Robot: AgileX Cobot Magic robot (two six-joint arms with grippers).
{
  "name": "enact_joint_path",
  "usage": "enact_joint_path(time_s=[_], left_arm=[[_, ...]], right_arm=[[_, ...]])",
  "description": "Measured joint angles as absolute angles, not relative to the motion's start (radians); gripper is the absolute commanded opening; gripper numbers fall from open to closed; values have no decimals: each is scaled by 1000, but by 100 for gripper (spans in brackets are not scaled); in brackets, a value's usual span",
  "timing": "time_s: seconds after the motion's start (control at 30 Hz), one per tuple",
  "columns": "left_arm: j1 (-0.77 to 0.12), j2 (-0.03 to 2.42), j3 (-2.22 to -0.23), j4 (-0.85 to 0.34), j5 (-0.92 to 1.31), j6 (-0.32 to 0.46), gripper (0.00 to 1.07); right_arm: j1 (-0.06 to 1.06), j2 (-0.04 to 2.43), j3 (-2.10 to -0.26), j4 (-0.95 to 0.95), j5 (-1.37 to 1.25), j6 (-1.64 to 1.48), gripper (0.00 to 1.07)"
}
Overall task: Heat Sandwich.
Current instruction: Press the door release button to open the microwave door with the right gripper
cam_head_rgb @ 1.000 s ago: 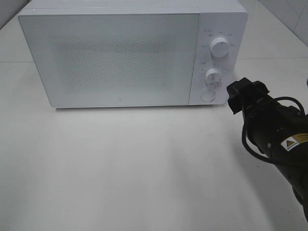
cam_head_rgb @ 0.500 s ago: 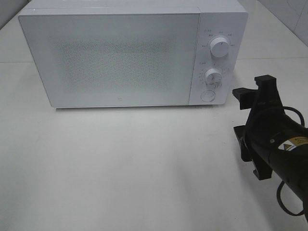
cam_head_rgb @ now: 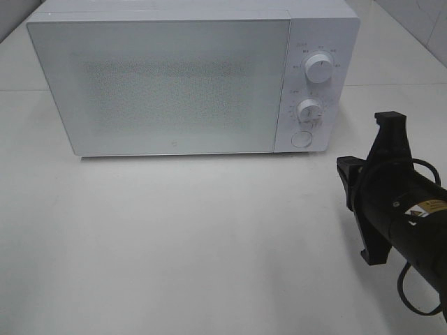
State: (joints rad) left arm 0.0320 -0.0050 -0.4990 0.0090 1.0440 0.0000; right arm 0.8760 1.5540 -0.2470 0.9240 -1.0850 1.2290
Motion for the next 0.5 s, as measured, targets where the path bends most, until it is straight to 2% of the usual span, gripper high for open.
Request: enact_joint_path(time_s=[0.5], left_arm=[[32, -5, -499, 9, 1044, 0, 100]], right_arm=[[874, 1567, -248, 924, -1064, 1261, 0]])
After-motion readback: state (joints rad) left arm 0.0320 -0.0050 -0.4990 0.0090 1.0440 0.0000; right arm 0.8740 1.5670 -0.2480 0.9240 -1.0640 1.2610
